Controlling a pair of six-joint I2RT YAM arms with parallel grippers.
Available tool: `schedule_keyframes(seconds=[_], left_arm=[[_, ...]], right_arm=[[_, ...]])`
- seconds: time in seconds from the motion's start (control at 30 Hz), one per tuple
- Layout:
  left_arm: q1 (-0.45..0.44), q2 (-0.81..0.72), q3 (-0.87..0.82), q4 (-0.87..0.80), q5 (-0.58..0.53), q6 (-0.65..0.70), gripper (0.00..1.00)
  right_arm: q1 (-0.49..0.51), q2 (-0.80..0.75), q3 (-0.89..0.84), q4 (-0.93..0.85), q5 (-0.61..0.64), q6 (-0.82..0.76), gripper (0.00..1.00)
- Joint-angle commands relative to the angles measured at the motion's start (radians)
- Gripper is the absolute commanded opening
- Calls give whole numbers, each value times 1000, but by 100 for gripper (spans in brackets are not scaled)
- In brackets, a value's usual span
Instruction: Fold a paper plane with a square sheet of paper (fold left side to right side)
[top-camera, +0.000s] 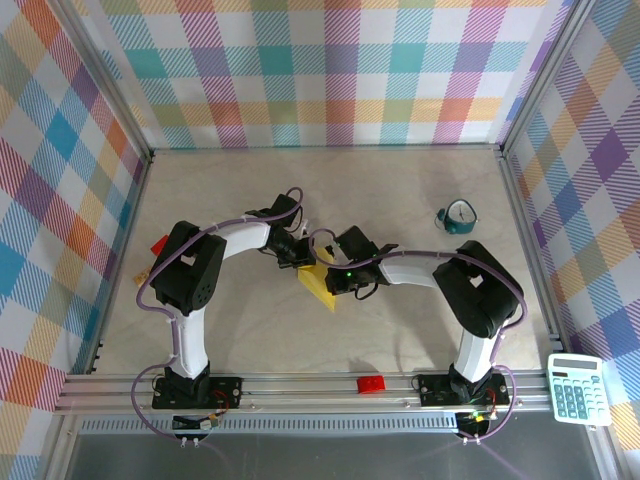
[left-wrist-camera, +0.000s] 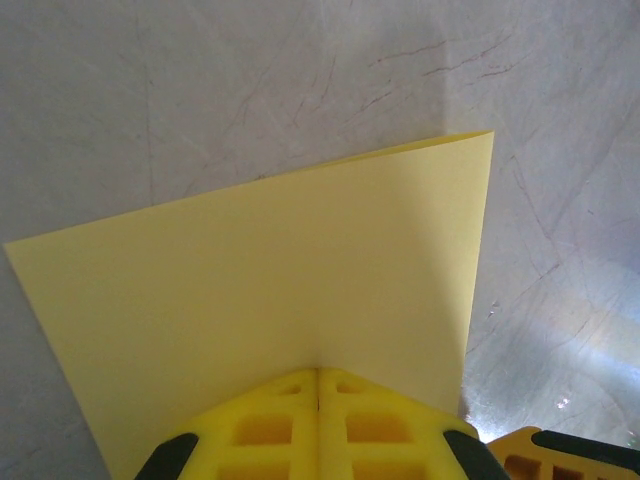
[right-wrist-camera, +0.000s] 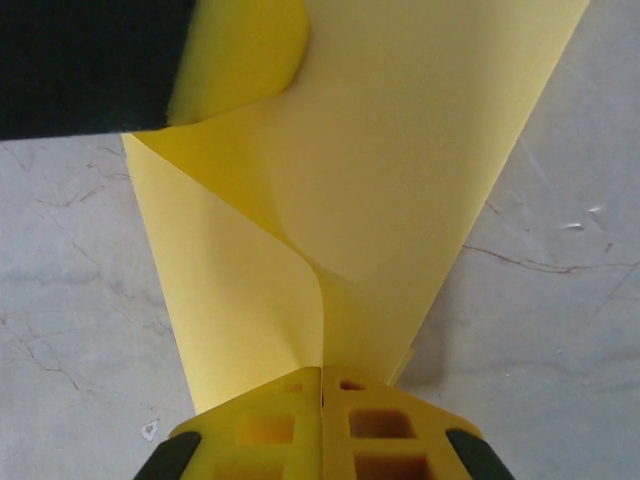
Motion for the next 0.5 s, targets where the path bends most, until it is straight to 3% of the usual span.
schedule_keyframes(seconds=[0.0, 0.47], left_arm=[[-14, 51, -5, -59, -59, 13, 0], [-14, 54, -1, -64, -63, 14, 0]], right_arm=[[-5, 11, 29, 0, -11, -24, 0], [-6, 3, 19, 31, -67, -38, 0]])
